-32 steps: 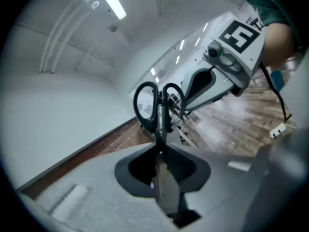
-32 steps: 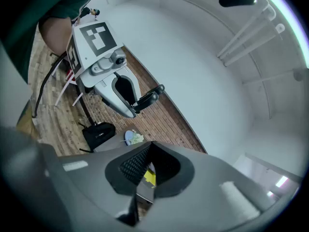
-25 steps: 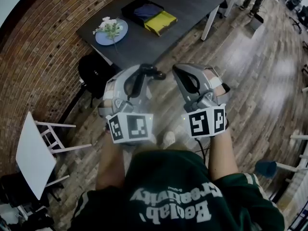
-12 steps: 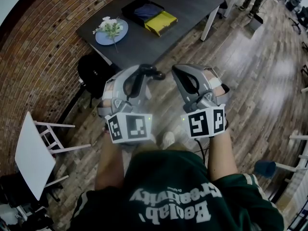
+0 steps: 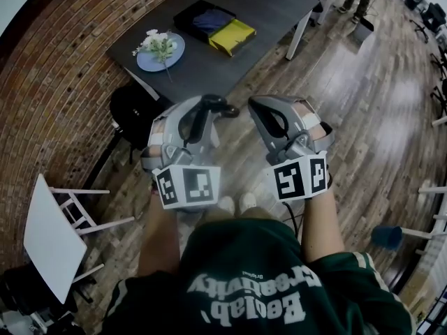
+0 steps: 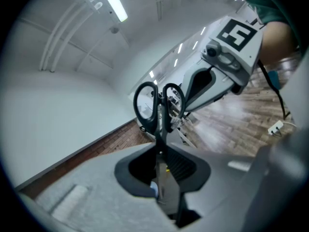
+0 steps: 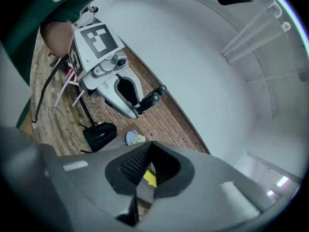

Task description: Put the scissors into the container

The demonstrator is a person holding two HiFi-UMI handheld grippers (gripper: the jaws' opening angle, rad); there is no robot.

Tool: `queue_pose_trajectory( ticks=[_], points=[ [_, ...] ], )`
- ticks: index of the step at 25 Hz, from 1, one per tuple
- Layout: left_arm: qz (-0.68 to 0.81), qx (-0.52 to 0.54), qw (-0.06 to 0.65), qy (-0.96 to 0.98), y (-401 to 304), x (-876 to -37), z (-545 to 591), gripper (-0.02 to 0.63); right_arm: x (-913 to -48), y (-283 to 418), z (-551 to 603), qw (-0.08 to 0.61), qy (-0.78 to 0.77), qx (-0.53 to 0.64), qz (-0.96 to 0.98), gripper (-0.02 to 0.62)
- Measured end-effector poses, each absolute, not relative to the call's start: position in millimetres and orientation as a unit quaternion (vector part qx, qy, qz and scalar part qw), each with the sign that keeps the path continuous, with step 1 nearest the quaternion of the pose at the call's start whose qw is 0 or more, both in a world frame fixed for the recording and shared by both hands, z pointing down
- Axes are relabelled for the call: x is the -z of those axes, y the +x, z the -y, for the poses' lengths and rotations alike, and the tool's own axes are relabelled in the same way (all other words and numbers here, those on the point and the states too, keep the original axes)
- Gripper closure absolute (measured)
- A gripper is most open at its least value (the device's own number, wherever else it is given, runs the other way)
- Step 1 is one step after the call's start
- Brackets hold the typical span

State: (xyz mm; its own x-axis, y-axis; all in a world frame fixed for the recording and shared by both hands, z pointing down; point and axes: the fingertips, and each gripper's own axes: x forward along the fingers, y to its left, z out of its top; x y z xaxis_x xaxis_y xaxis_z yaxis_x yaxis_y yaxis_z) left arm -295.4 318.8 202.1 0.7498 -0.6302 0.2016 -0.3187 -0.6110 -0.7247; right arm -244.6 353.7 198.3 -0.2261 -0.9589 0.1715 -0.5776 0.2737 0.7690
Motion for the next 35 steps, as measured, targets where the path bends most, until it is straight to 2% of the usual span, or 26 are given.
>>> queue_pose_trajectory(
  ticks=[17,26,35],
  points=[
    [-0.251,0.215,0.35,-0.876,-355,-195,-297,0.548,-185,-310,-329,0.349,0.528,0.298,0.715,0.589],
    [-0.247,0.211,0.335,-0.884,-368,-197,-293,0.546,-179,-314,-329,0.362,0.537,0.297,0.701,0.589],
    [-0.242,0.209,0.326,-0.89,-349,-200,-281,0.548,-182,-297,-325,0.369,0.54,0.293,0.698,0.589]
  ],
)
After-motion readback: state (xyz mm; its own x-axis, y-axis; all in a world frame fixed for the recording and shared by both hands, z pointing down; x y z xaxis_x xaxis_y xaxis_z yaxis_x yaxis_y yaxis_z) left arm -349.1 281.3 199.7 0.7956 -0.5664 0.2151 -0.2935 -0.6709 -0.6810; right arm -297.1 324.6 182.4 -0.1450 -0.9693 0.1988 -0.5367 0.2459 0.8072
